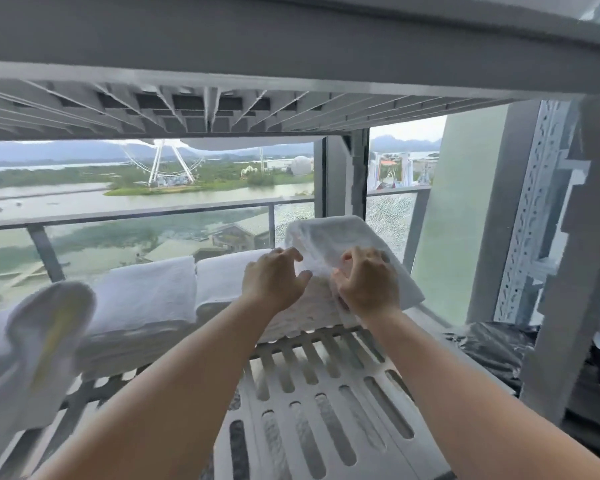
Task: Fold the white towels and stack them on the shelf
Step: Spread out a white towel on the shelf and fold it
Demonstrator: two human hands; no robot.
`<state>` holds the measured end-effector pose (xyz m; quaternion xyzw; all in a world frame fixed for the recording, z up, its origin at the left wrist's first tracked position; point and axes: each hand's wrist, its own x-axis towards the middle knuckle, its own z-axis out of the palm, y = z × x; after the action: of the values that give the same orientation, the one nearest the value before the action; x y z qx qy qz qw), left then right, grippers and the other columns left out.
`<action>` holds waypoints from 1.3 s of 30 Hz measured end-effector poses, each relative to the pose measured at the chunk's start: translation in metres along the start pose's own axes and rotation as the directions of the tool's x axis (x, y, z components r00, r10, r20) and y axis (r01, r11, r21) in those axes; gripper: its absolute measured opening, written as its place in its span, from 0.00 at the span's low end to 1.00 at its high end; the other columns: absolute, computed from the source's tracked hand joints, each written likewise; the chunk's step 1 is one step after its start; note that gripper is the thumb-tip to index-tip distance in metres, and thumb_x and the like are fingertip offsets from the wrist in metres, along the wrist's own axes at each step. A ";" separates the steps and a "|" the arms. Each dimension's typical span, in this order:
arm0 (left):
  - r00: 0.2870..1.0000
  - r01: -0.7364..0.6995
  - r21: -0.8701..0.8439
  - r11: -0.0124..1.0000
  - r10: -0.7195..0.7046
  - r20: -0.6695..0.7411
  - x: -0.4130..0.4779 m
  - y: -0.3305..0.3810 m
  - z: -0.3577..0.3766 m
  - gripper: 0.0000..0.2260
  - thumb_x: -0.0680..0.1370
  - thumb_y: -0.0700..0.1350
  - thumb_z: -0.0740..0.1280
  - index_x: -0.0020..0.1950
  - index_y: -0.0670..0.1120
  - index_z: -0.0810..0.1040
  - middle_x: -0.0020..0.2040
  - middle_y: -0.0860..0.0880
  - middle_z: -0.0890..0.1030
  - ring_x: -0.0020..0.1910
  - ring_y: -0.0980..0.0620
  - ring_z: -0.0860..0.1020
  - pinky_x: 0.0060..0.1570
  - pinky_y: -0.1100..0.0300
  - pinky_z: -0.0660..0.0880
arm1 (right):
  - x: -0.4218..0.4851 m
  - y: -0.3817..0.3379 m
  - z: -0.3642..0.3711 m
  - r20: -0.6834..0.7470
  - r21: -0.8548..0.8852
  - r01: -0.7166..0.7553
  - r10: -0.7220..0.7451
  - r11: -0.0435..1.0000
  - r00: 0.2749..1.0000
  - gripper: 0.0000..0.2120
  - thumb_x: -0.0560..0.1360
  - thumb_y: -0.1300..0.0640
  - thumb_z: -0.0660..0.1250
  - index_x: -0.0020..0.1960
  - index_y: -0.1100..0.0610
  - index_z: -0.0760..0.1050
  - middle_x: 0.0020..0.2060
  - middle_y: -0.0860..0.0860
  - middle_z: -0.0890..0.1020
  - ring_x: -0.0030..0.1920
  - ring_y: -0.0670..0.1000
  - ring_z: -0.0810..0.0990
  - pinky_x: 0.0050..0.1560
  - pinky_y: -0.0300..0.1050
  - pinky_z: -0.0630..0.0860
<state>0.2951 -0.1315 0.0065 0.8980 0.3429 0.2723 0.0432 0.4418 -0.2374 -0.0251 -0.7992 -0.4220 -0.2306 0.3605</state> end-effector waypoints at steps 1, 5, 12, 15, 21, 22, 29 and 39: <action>0.999 0.041 0.034 0.999 -0.041 0.011 0.007 0.004 0.004 0.21 0.79 0.60 0.63 0.68 0.52 0.75 0.66 0.48 0.78 0.64 0.44 0.76 0.62 0.47 0.72 | 0.003 0.002 0.001 0.031 -0.006 -0.017 0.017 1.000 0.999 0.16 0.74 0.44 0.68 0.56 0.52 0.73 0.54 0.53 0.78 0.57 0.56 0.74 0.57 0.54 0.74; 0.972 0.229 0.040 0.973 -0.231 0.053 0.034 0.011 0.013 0.26 0.79 0.60 0.61 0.72 0.47 0.71 0.66 0.44 0.78 0.65 0.41 0.75 0.59 0.46 0.70 | 0.012 0.007 0.010 0.057 -0.098 -0.030 0.036 0.995 0.998 0.23 0.72 0.37 0.68 0.58 0.51 0.72 0.56 0.53 0.77 0.58 0.57 0.73 0.57 0.54 0.72; 0.940 0.332 -0.166 0.929 -0.310 0.142 0.066 0.009 0.023 0.33 0.77 0.54 0.69 0.78 0.45 0.61 0.69 0.45 0.76 0.67 0.41 0.75 0.64 0.44 0.72 | 0.018 0.016 0.021 -0.049 -0.162 -0.025 0.017 0.986 0.999 0.18 0.77 0.40 0.62 0.53 0.54 0.77 0.51 0.53 0.80 0.54 0.56 0.76 0.53 0.53 0.74; 0.942 0.332 -0.194 0.923 -0.312 0.124 0.072 0.009 0.031 0.34 0.76 0.52 0.71 0.78 0.48 0.61 0.68 0.46 0.77 0.67 0.42 0.75 0.67 0.42 0.69 | 0.016 0.017 0.028 -0.096 -0.173 -0.033 0.016 0.984 0.995 0.16 0.78 0.42 0.62 0.48 0.55 0.78 0.47 0.51 0.81 0.51 0.56 0.77 0.49 0.53 0.72; 0.972 0.224 -0.440 0.869 -0.234 0.033 0.076 0.012 0.042 0.29 0.74 0.41 0.72 0.74 0.50 0.69 0.61 0.46 0.82 0.61 0.44 0.79 0.59 0.55 0.74 | 0.017 0.018 0.036 -0.132 -0.075 -0.038 0.028 0.996 0.991 0.15 0.81 0.47 0.61 0.47 0.57 0.78 0.46 0.52 0.80 0.50 0.56 0.76 0.47 0.53 0.70; 0.975 0.202 -0.448 0.871 -0.223 0.006 0.075 0.013 0.042 0.27 0.75 0.40 0.71 0.73 0.51 0.70 0.60 0.47 0.83 0.60 0.45 0.79 0.56 0.56 0.74 | 0.016 0.018 0.036 -0.132 -0.031 -0.033 0.029 0.999 0.991 0.14 0.81 0.48 0.61 0.47 0.58 0.78 0.47 0.54 0.80 0.50 0.57 0.76 0.49 0.54 0.72; 0.979 0.049 -0.475 0.879 -0.135 -0.149 0.065 0.029 0.019 0.22 0.76 0.38 0.70 0.69 0.54 0.75 0.51 0.54 0.81 0.51 0.52 0.79 0.38 0.66 0.70 | 0.021 0.008 0.015 -0.224 0.213 0.012 0.037 0.977 0.974 0.08 0.81 0.56 0.62 0.52 0.61 0.74 0.49 0.57 0.78 0.52 0.59 0.76 0.51 0.53 0.74; 0.948 -0.062 -0.508 0.859 -0.108 -0.298 0.023 0.027 -0.058 0.22 0.75 0.39 0.71 0.66 0.55 0.77 0.52 0.53 0.84 0.51 0.52 0.82 0.51 0.52 0.80 | 0.018 -0.060 -0.019 -0.426 0.269 0.233 -0.102 0.935 0.899 0.07 0.80 0.55 0.64 0.55 0.58 0.73 0.52 0.54 0.76 0.54 0.57 0.73 0.39 0.48 0.70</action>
<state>0.2952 -0.1430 0.0733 0.7946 0.2715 0.4931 0.2273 0.3996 -0.2197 0.0219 -0.6268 -0.4373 -0.3516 0.5407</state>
